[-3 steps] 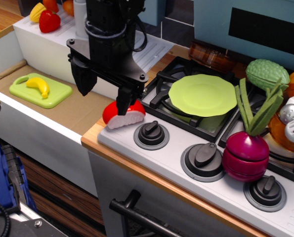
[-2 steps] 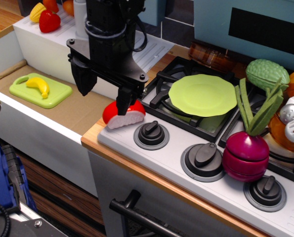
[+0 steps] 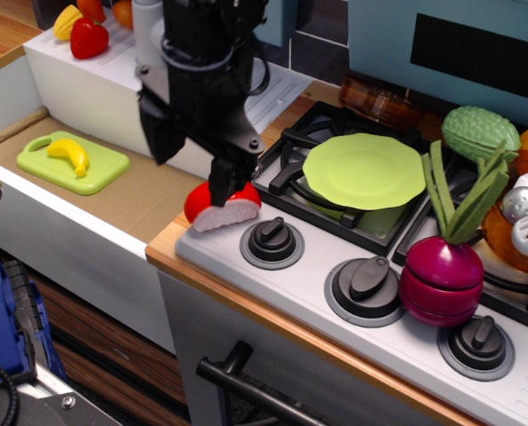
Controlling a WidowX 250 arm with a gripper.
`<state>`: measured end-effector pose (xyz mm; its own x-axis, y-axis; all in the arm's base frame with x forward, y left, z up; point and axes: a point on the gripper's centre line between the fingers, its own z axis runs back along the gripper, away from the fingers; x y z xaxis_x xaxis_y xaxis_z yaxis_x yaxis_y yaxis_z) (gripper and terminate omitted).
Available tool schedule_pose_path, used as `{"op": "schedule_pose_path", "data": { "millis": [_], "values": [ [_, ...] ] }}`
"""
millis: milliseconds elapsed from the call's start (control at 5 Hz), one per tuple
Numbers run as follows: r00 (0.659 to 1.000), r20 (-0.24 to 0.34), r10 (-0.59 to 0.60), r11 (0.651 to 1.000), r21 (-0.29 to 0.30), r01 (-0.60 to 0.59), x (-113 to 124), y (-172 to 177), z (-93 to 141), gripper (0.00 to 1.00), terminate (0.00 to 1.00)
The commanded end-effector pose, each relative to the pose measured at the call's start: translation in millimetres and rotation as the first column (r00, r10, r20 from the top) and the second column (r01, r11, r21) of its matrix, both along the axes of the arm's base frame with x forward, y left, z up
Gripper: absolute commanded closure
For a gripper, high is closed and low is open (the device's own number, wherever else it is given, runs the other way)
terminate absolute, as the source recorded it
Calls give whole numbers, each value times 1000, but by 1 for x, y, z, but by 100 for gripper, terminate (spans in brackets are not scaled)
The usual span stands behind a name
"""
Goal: Put sushi on plate
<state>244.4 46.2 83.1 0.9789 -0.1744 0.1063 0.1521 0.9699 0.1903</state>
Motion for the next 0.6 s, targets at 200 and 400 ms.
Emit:
{"op": "schedule_pose_path", "data": {
  "millis": [200,400],
  "values": [
    [974,118,-196,978,-44,202,32,0,7,0,0],
    [973,133,-188,978,-67,198,32,1,-2,0,0]
  ]
}}
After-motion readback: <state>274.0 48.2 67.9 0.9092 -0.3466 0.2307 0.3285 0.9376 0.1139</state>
